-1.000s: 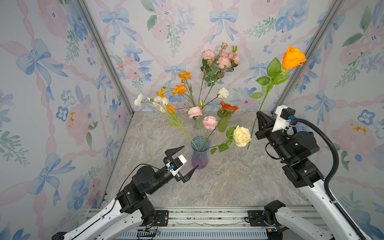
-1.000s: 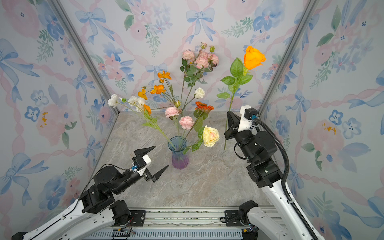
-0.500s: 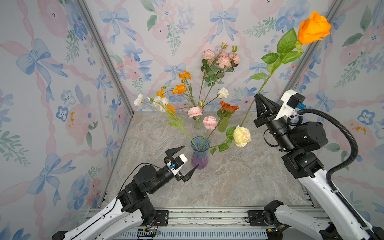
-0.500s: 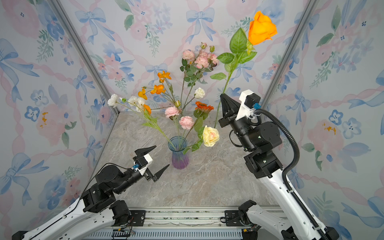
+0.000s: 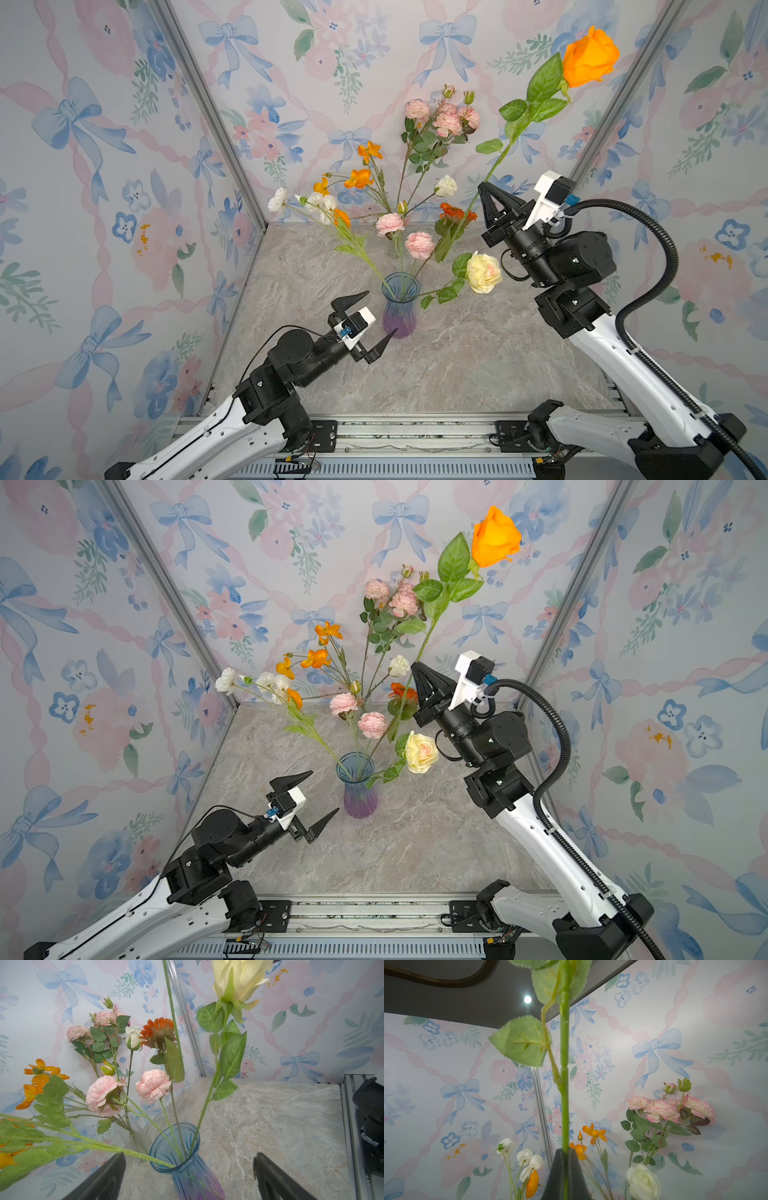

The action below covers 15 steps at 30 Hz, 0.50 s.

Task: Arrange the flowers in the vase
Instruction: 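Lift the orange rose with right gripper toward the vase, then lower the orange rose stem into the vase with right gripper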

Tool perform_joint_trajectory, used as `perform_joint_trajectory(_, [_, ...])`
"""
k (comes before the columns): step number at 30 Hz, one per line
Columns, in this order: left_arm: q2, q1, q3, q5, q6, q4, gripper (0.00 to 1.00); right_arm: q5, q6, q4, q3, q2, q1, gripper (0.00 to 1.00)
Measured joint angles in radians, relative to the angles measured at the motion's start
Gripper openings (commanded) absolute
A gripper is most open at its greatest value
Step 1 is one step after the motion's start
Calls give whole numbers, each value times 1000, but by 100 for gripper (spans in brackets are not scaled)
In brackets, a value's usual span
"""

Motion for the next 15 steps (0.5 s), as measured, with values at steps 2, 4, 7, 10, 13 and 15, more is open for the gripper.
perform_joint_trajectory(2, [0, 0, 0, 0, -3, 0, 98, -8, 14, 8, 7, 22, 17, 0])
perform_joint_trajectory(4, [0, 0, 0, 0, -3, 0, 98, -13, 22, 16, 7, 34, 32, 0])
perform_joint_trajectory(7, [0, 0, 0, 0, -3, 0, 98, -20, 37, 20, 9, 48, 51, 0])
perform_joint_trajectory(10, [0, 0, 0, 0, -3, 0, 98, -24, 47, 21, 11, 59, 65, 0])
perform_joint_trajectory(13, [0, 0, 0, 0, -3, 0, 98, -30, 47, 21, 11, 73, 84, 0])
perform_joint_trajectory(15, [0, 0, 0, 0, -3, 0, 98, -35, 43, 21, 12, 88, 98, 0])
